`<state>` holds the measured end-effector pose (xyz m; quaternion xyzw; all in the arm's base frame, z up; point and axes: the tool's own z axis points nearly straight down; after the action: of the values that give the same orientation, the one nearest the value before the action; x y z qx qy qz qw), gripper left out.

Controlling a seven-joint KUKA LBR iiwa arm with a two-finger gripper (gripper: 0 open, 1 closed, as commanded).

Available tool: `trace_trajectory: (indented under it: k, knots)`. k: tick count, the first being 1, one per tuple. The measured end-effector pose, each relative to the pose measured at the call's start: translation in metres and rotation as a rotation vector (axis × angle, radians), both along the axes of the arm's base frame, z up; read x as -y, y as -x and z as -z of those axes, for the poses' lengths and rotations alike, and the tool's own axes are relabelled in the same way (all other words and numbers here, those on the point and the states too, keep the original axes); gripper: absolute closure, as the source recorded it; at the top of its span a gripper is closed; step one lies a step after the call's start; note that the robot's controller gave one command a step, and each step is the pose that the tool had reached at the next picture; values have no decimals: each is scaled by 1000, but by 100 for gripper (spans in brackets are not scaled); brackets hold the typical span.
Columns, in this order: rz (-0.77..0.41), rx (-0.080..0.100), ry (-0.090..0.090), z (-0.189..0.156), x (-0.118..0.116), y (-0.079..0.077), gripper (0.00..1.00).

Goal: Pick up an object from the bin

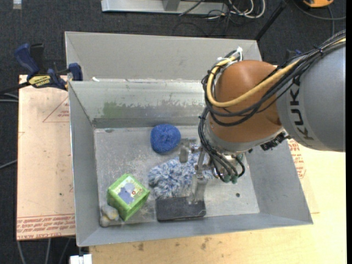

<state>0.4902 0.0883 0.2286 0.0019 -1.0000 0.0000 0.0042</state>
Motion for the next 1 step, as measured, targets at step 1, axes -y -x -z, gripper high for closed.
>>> trace_trajectory:
  k: [1]
  knots:
    - [3, 9, -1, -4, 1, -2, 0]
